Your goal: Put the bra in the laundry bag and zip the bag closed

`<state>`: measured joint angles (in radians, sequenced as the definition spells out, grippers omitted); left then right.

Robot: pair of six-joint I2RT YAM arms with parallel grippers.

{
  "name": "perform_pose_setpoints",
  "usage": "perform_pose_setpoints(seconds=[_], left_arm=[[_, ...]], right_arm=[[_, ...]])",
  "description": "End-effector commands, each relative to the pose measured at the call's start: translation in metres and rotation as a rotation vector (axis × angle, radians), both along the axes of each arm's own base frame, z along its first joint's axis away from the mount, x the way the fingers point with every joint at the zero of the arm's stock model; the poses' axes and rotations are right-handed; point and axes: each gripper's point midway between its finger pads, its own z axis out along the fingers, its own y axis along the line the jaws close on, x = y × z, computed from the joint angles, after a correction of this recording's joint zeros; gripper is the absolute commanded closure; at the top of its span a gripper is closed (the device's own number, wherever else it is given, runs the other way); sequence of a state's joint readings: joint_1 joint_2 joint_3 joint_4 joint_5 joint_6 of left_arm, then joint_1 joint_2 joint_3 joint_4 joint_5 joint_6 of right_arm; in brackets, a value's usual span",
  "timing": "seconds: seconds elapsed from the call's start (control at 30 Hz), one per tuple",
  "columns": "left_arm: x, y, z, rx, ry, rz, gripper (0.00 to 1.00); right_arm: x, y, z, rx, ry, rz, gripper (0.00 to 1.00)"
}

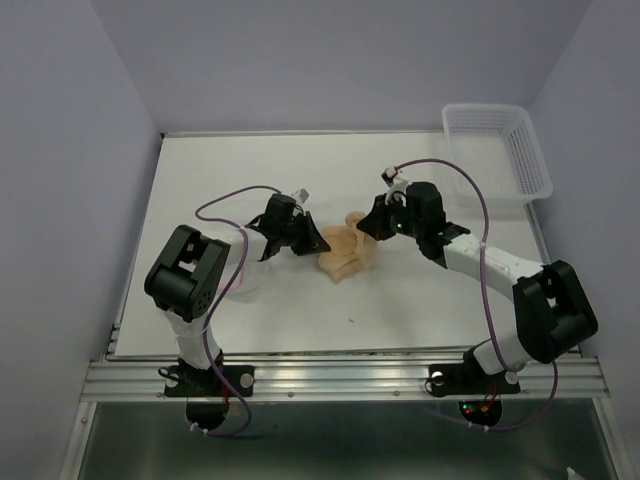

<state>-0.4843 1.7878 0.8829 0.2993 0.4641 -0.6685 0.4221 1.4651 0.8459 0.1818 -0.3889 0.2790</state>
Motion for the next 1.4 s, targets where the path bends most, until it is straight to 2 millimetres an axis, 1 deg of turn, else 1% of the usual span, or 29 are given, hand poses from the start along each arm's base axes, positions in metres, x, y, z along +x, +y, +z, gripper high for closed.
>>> perform_pose_setpoints(seconds=[0.0,0.03,0.07,0.17,0.2,0.27,0.33,0.4,0.43,0.47,0.53,0.6,0.63,0.73,0.77,0.87,0.9,0.97,1.0,1.03,1.1,1.13,1.17,1.2,1.23,1.27,1.3,1.33,1.37], left_arm=[[0.009,-0.013,0.018,-0.059,-0.045,-0.019,1.0],[0.009,-0.015,0.019,-0.065,-0.05,-0.023,1.0],[0.009,-0.016,0.019,-0.068,-0.046,-0.019,1.0],[0.01,-0.016,0.02,-0.072,-0.048,-0.017,1.0],[0.009,-0.016,0.021,-0.073,-0.05,-0.014,1.0],[0.009,-0.016,0.021,-0.073,-0.05,-0.012,1.0],[0.009,-0.016,0.02,-0.072,-0.048,-0.01,1.0],[0.009,-0.015,0.019,-0.071,-0.045,-0.008,1.0],[0.009,-0.015,0.019,-0.072,-0.044,-0.008,1.0],[0.008,-0.016,0.018,-0.073,-0.041,-0.012,1.0],[0.008,-0.016,0.018,-0.075,-0.043,-0.01,1.0],[0.008,-0.015,0.019,-0.075,-0.044,-0.007,1.0],[0.009,-0.015,0.018,-0.072,-0.044,-0.004,1.0],[0.008,-0.015,0.018,-0.072,-0.044,-0.004,1.0],[0.008,-0.015,0.017,-0.073,-0.041,-0.004,1.0],[0.009,-0.015,0.016,-0.074,-0.037,-0.001,1.0],[0.009,-0.015,0.015,-0.074,-0.036,0.0,1.0],[0.01,-0.016,0.017,-0.079,-0.041,0.0,1.0],[0.01,-0.016,0.017,-0.079,-0.041,0.001,1.0],[0.01,-0.016,0.017,-0.078,-0.04,0.001,1.0],[0.011,-0.016,0.019,-0.079,-0.046,0.003,0.97],[0.011,-0.016,0.021,-0.081,-0.049,0.002,0.93],[0.011,-0.018,0.023,-0.086,-0.049,0.0,0.88],[0.012,-0.018,0.024,-0.091,-0.051,0.0,0.84],[0.011,-0.018,0.024,-0.087,-0.04,-0.002,0.75],[0.013,-0.017,0.026,-0.077,-0.051,0.0,0.74],[0.014,-0.015,0.027,-0.07,-0.053,0.008,0.71],[0.013,-0.013,0.027,-0.06,-0.053,0.011,0.6],[0.013,-0.011,0.028,-0.049,-0.056,0.019,0.57]], right_arm=[[0.0,0.039,0.029,0.036,-0.123,0.109,0.99],[-0.001,0.045,0.03,0.05,-0.13,0.13,0.99],[-0.004,0.056,0.024,0.051,-0.116,0.154,0.99],[-0.001,0.066,0.016,0.045,-0.102,0.151,0.99],[0.001,0.071,0.01,0.035,-0.092,0.152,0.98],[0.006,0.076,-0.001,0.019,-0.075,0.141,0.96],[0.004,0.08,-0.007,0.015,-0.065,0.153,0.96],[-0.004,0.09,-0.017,0.007,-0.045,0.183,0.96],[-0.002,0.09,-0.018,0.009,-0.045,0.173,0.95],[-0.007,0.094,-0.021,0.009,-0.039,0.187,0.94],[-0.009,0.099,-0.026,0.009,-0.022,0.192,0.74],[-0.009,0.099,-0.026,0.011,-0.016,0.185,0.44],[-0.008,0.099,-0.023,0.014,-0.016,0.182,0.43],[-0.008,0.099,-0.003,0.017,-0.046,0.191,0.42],[-0.009,0.097,0.01,0.02,-0.067,0.19,0.41],[-0.012,0.091,0.03,0.023,-0.106,0.178,0.37],[-0.013,0.087,0.045,0.033,-0.133,0.16,0.37],[-0.013,0.078,0.051,0.017,-0.142,0.118,0.37],[-0.007,0.069,0.052,-0.009,-0.148,0.06,0.37],[-0.007,0.062,0.059,-0.017,-0.16,0.032,0.37],[-0.004,0.042,0.049,-0.096,-0.138,-0.057,0.37],[-0.004,0.041,0.05,-0.094,-0.14,-0.058,0.37],[-0.003,0.033,0.043,-0.128,-0.124,-0.095,0.37],[-0.003,0.029,0.04,-0.143,-0.115,-0.107,0.37],[-0.004,0.025,0.035,-0.161,-0.104,-0.12,0.36],[-0.003,0.023,0.035,-0.164,-0.107,-0.131,0.36],[-0.004,0.017,0.03,-0.191,-0.091,-0.154,0.36],[-0.005,0.015,0.028,-0.199,-0.084,-0.159,0.36],[-0.006,0.013,0.03,-0.2,-0.087,-0.165,0.36]])
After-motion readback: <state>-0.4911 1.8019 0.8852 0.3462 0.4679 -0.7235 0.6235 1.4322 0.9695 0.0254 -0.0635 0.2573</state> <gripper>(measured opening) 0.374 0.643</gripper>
